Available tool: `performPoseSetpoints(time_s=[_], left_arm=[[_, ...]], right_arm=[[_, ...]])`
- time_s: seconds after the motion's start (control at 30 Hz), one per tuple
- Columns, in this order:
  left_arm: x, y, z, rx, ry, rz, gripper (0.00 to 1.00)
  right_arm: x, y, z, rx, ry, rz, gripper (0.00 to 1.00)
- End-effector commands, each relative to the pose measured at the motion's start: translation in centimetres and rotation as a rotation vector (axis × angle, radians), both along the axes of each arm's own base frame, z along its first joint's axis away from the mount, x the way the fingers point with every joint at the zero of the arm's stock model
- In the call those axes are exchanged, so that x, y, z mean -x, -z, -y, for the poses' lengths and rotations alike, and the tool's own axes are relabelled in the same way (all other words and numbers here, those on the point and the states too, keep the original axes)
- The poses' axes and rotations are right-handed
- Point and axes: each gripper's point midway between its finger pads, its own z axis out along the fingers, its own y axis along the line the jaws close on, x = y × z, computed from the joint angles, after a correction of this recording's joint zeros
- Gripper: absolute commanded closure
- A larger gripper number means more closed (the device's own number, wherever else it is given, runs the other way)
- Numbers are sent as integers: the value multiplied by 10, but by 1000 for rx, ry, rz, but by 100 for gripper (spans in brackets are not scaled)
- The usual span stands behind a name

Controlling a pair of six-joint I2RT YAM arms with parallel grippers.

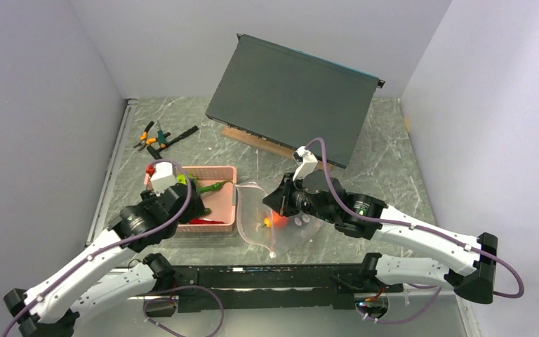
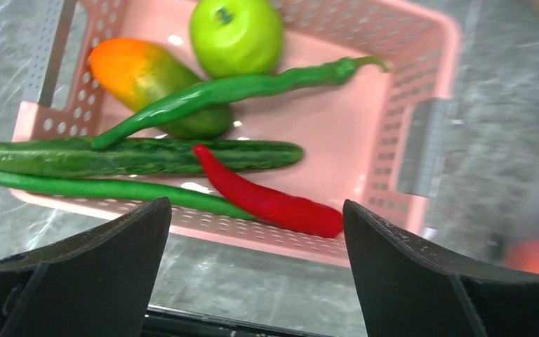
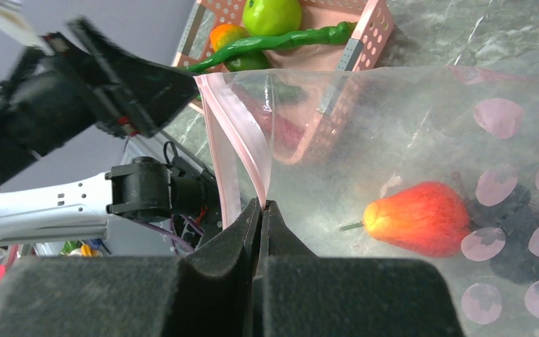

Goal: Place the food in the zip-top bag and seal the zipper
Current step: Pick up the fake vegetable from the bin.

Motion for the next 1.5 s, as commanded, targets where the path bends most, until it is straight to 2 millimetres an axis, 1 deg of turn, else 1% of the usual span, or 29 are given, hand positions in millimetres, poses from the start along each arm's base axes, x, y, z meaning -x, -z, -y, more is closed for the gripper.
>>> performPoseSetpoints(time_s=[0.0, 0.13, 0.2, 0.33, 0.47, 0.67, 0.87, 1.0, 1.13, 1.37, 1.47], left_arm=[[-2, 29, -25, -83, -119, -56, 5], [-8, 52, -24, -37, -107, -84, 14], [-11, 60, -26, -19, -108, -85, 20], [-17, 72, -31, -29, -115, -97, 28], [-26, 82, -34, -57, -104, -134, 28], [-38, 102, -31, -29, -104, -174, 33], [-39, 120, -27, -23, -96, -213, 37], [-39, 125, -25, -23, -85, -224, 44], [-39, 125, -23, -14, -76, -228, 56], [-39, 121, -21, -6, -62, -229, 74], [-38, 115, -20, 2, -56, -221, 81]], right_arm=[[-2, -10, -1, -39, 4, 21, 100], [-1, -10, -2, -42, -4, 18, 100], [0, -10, -2, -41, -4, 16, 100], [0, -10, -1, -45, -5, 18, 100], [0, -9, -1, -40, -7, 15, 100], [-1, -9, -1, -39, -3, 19, 100], [-1, -8, -1, -35, -5, 19, 100], [-1, -8, -2, -35, -8, 20, 100], [-1, -8, -2, -39, -8, 19, 100], [1, -8, -1, -39, -8, 18, 100], [1, -7, -1, -41, -7, 16, 100]])
